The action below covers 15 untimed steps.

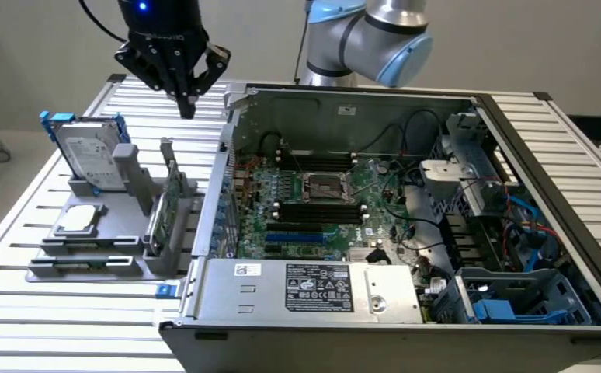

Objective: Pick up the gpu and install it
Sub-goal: 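Reach for the gpu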

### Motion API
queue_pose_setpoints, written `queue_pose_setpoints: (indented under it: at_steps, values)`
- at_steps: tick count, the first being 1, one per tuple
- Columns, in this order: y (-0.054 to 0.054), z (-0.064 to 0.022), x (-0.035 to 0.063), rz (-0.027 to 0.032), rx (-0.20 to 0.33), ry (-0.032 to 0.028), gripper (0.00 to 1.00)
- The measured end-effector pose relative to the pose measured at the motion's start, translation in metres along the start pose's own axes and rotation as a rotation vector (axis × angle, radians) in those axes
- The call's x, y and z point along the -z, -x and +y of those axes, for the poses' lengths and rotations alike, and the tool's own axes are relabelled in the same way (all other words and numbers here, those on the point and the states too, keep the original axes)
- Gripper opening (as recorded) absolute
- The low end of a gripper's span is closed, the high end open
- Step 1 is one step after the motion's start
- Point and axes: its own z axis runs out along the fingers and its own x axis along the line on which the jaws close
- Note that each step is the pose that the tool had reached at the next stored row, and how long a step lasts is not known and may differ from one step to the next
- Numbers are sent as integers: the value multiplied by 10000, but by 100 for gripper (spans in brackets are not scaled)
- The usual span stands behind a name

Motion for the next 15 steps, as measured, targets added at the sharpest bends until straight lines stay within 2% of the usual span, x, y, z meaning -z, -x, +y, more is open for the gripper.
queue_pose_setpoints:
  at_steps: [1,2,3,5,9,11,12,13,15]
  values:
    - [-45,-3,-5,-1,1,-22,11]
    - [-88,-5,-6,2,0,-75,11]
    - [-116,-5,-8,1,6,-176,11]
    - [-154,-4,-7,4,63,-461,11]
    - [-209,-4,-8,1,258,-1093,11]
    - [-242,-3,-10,-3,338,-1341,11]
    - [-258,-1,-13,-7,392,-1417,11]
    - [-275,0,-17,-6,440,-1462,11]
    - [-320,-3,-37,-3,526,-1478,11]
